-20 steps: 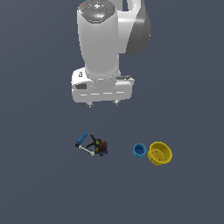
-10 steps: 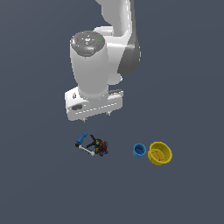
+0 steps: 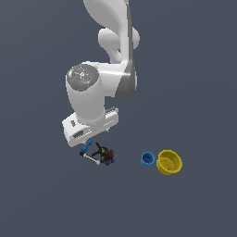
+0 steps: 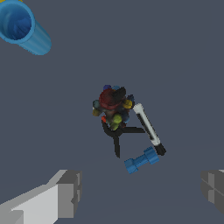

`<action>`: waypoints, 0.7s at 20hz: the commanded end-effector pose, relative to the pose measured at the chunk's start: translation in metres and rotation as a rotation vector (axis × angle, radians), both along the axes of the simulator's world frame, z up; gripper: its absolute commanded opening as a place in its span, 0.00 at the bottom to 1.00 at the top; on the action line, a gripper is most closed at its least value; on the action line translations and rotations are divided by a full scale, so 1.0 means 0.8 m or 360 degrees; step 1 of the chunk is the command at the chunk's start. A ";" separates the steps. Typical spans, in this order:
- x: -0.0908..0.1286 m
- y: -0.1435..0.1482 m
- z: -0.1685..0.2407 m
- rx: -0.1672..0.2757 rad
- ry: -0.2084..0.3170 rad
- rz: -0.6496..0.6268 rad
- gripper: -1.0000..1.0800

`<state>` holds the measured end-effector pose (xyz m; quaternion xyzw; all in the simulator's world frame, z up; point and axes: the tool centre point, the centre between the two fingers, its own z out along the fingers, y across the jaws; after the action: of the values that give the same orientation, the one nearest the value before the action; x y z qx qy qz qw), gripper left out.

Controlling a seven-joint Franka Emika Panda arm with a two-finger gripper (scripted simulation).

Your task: Pick up a designated object from a clutter of objects.

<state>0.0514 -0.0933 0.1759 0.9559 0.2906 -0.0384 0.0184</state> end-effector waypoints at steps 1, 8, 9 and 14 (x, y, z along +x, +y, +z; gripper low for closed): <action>0.006 -0.009 -0.018 0.0009 -0.0003 0.0104 0.96; 0.021 -0.034 -0.067 0.0044 -0.0017 0.0383 0.96; 0.023 -0.037 -0.074 0.0050 -0.0020 0.0423 0.96; 0.030 -0.051 -0.105 0.0077 -0.0038 0.0596 0.96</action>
<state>0.0734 -0.1309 0.0986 0.8932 0.4493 -0.0191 0.0067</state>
